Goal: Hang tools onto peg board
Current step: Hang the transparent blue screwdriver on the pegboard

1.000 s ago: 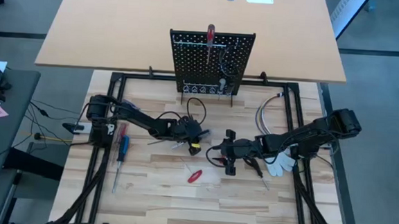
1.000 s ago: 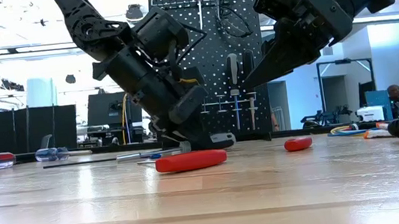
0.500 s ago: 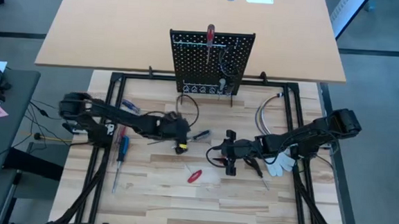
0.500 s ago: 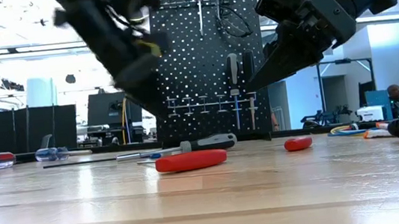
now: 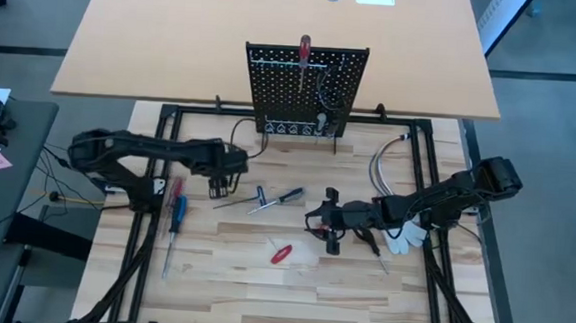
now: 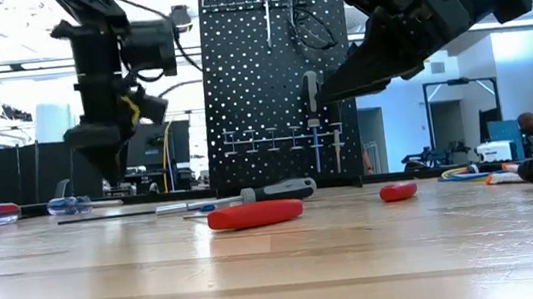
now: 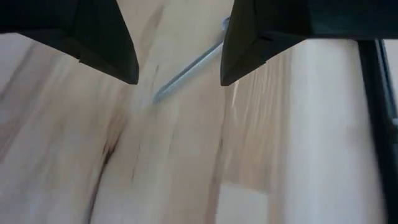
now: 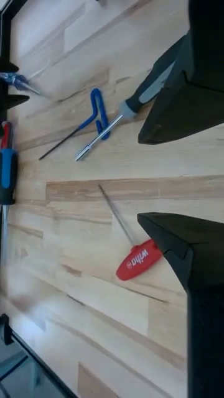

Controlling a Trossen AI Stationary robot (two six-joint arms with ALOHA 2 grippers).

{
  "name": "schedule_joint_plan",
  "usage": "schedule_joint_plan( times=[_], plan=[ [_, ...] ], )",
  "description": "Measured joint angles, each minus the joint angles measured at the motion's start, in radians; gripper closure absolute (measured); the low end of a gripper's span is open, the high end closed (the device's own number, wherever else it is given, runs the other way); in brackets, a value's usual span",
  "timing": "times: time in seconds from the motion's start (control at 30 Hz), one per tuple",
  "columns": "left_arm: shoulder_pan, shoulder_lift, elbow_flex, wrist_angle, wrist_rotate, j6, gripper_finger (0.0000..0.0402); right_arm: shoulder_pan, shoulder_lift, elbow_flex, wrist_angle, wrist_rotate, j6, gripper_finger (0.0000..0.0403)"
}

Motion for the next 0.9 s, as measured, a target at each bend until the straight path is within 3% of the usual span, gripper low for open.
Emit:
schedule_joint_plan(
  times=[0.37, 0.67, 0.73, 0.9],
  plan=[
    [0.094, 0.221, 0.006, 0.017, -0.012, 0.333, 0.0246, 0.007, 0.0, 0.0, -0.045, -0.005, 0.007, 0.0205],
    [0.012, 0.281, 0.072, 0.035, 0.012, 0.328, 0.0385, 0.007, 0.0, 0.001, -0.055, -0.008, 0.008, 0.0205],
    [-0.016, 0.28, 0.087, 0.101, 0.015, 0.33, 0.0388, 0.007, 0.0, 0.001, -0.051, -0.008, 0.008, 0.0205],
    [-0.064, 0.28, 0.089, 0.273, 0.024, 0.294, 0.0352, 0.007, 0.0, 0.001, -0.045, -0.008, 0.009, 0.0205]
  ],
)
